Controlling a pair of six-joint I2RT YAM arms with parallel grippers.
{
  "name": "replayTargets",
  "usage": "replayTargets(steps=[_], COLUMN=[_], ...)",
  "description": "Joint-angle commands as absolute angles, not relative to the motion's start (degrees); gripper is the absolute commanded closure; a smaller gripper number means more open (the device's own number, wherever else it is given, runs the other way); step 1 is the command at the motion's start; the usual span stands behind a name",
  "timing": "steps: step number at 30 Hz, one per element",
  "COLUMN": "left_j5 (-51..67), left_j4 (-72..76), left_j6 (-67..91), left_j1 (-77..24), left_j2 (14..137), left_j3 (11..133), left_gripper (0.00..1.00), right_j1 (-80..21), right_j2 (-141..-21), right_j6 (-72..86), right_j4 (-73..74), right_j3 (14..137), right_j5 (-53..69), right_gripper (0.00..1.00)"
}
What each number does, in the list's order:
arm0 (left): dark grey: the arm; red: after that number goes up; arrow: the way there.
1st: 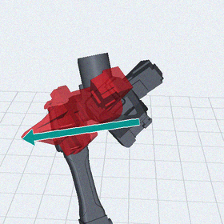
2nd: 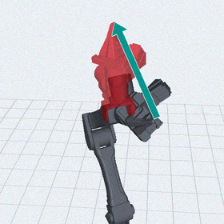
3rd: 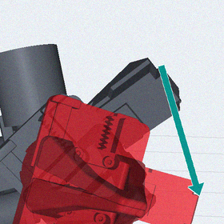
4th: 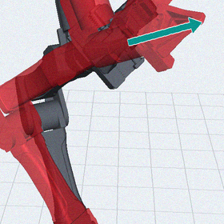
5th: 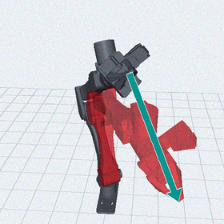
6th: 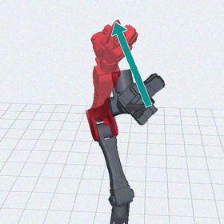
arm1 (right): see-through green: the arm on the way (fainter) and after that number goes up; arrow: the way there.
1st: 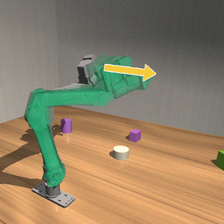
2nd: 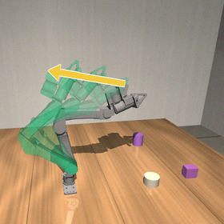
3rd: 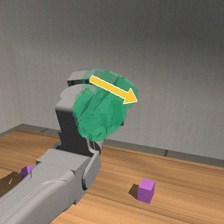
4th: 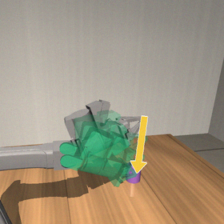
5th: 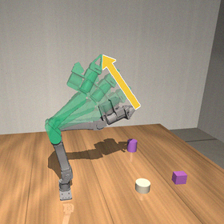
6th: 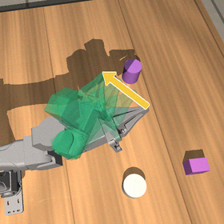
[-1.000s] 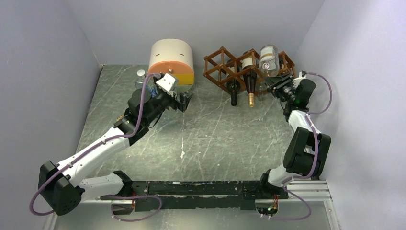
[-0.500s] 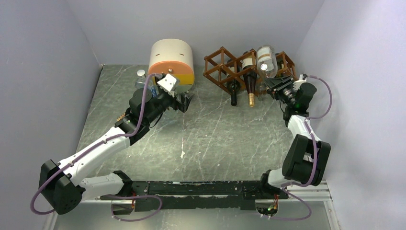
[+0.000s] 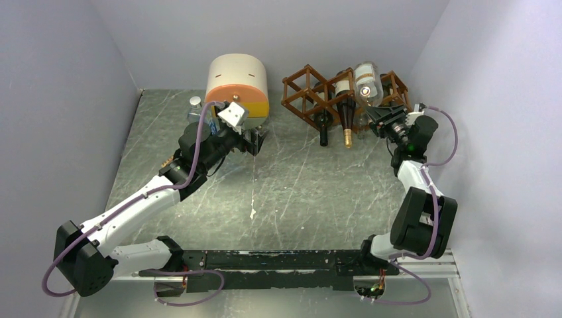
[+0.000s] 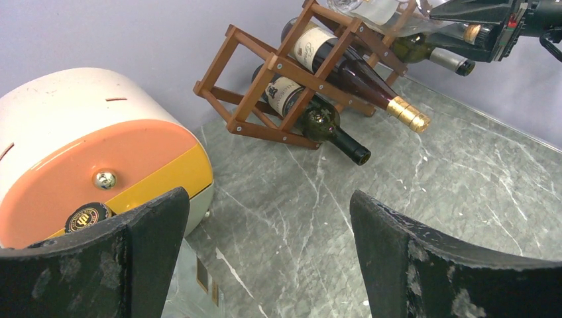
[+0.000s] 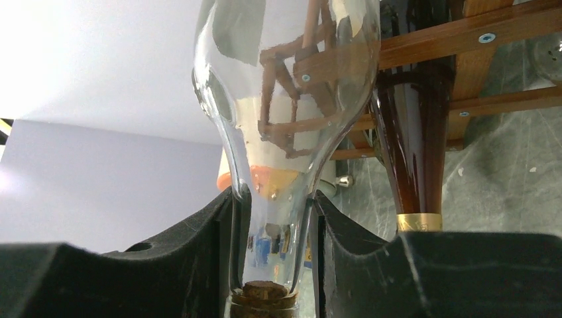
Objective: Take the wine bottle off the wine rack
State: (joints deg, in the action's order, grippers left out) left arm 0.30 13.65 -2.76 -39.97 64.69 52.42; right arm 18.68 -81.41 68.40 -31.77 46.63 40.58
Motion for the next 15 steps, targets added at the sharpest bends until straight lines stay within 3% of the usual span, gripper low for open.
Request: replayTargets(steps=[1, 15], left_j5=[2.00, 2.71], left_j4=[14.03, 13.89], left_j6=[-2.37, -1.98], left_j1=[-40.40, -40.32], left_j2=[64.38, 64.69], left_j3=[53.00, 53.18], left_gripper=[0.06, 0.06], right_j1=[18.54, 18.41], right_j2=[-74.66, -69.92], right_j6=[66.68, 73.19], right_j4=[-44.34, -41.74], right_j3=[49.74, 49.98], right_j5=[41.34, 44.96], right_gripper=[1.00, 1.00])
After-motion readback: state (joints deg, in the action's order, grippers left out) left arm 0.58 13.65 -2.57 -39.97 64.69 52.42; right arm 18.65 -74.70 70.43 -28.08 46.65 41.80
